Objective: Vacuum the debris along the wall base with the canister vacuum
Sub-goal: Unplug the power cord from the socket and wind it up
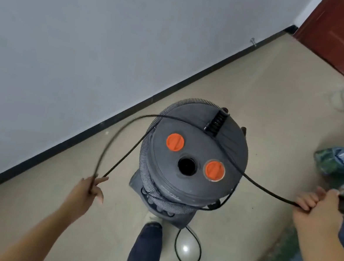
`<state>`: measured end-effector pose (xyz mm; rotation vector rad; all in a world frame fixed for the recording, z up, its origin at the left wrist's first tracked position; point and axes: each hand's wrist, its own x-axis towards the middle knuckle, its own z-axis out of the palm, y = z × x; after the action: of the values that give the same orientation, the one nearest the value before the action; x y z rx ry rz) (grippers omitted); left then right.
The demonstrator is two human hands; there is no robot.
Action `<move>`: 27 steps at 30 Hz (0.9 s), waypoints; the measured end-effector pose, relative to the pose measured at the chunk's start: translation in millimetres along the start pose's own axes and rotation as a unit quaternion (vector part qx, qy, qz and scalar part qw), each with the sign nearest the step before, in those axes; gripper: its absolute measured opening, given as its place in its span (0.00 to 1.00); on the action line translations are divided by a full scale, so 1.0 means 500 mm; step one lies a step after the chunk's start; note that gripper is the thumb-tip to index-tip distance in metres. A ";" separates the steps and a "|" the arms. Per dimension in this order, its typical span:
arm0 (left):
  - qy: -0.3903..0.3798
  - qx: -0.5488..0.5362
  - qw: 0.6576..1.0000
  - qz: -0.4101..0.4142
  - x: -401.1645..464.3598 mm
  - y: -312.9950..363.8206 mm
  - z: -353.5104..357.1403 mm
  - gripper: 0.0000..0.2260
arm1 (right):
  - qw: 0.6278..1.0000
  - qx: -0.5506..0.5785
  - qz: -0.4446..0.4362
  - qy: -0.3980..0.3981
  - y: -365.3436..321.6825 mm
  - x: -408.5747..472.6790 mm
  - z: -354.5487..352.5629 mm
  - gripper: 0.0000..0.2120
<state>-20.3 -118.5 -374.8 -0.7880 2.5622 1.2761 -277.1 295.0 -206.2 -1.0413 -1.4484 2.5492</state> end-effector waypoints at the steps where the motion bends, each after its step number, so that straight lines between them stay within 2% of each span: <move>1: -0.003 0.126 0.991 0.047 -0.014 -0.009 0.020 0.19 | 1.000 -0.010 0.011 0.017 -0.007 0.011 -0.036 0.16; 3: -0.047 0.287 0.952 0.093 -0.055 -0.024 0.053 0.18 | 0.998 -0.035 0.017 0.047 -0.020 0.037 -0.100 0.16; 6: -0.136 0.395 0.906 0.065 -0.103 0.015 0.098 0.19 | 0.994 -0.083 -0.017 0.069 -0.054 0.058 -0.171 0.15; 8: -0.097 0.388 0.910 0.107 -0.119 0.065 0.156 0.17 | 0.988 -0.122 -0.059 0.074 -0.088 0.056 -0.203 0.14; 9: -0.090 0.367 0.920 0.101 -0.120 0.098 0.187 0.17 | 0.981 -0.154 -0.085 0.076 -0.105 0.048 -0.208 0.11; 11: -0.078 0.374 0.920 0.084 -0.107 0.177 0.250 0.24 | 0.960 -0.213 -0.148 0.101 -0.139 0.039 -0.187 0.06; 12: -0.086 0.391 0.910 0.106 -0.097 0.227 0.281 0.23 | 0.949 -0.232 -0.182 0.114 -0.153 0.046 -0.168 0.06; 13: -0.127 0.405 0.898 0.117 -0.088 0.285 0.299 0.21 | 0.940 -0.246 -0.208 0.114 -0.165 0.057 -0.145 0.08; 16: -0.201 0.402 0.879 0.159 -0.036 0.449 0.362 0.15 | 0.916 -0.314 -0.246 0.039 -0.178 0.106 -0.065 0.11; 18: -0.248 0.388 0.871 0.172 -0.014 0.543 0.399 0.14 | 0.869 -0.425 -0.248 -0.040 -0.168 0.130 -0.017 0.12; 22: -0.264 0.357 0.881 0.164 0.029 0.660 0.445 0.18 | 0.724 -0.623 -0.221 -0.198 -0.116 0.157 0.063 0.10; 23: -0.260 0.362 0.879 0.170 0.047 0.675 0.447 0.19 | 0.696 -0.647 -0.215 -0.226 -0.097 0.161 0.080 0.10; 25: -0.242 0.373 0.874 0.198 0.092 0.687 0.442 0.21 | 0.615 -0.709 -0.216 -0.268 -0.054 0.162 0.112 0.09; 27: -0.186 0.403 0.851 0.279 0.143 0.690 0.429 0.25 | 0.561 -0.743 -0.211 -0.298 -0.002 0.170 0.145 0.11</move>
<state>-279.8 192.3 -296.0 0.3568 2.6621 0.2515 -383.9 269.6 -226.1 0.5224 -3.4339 0.7651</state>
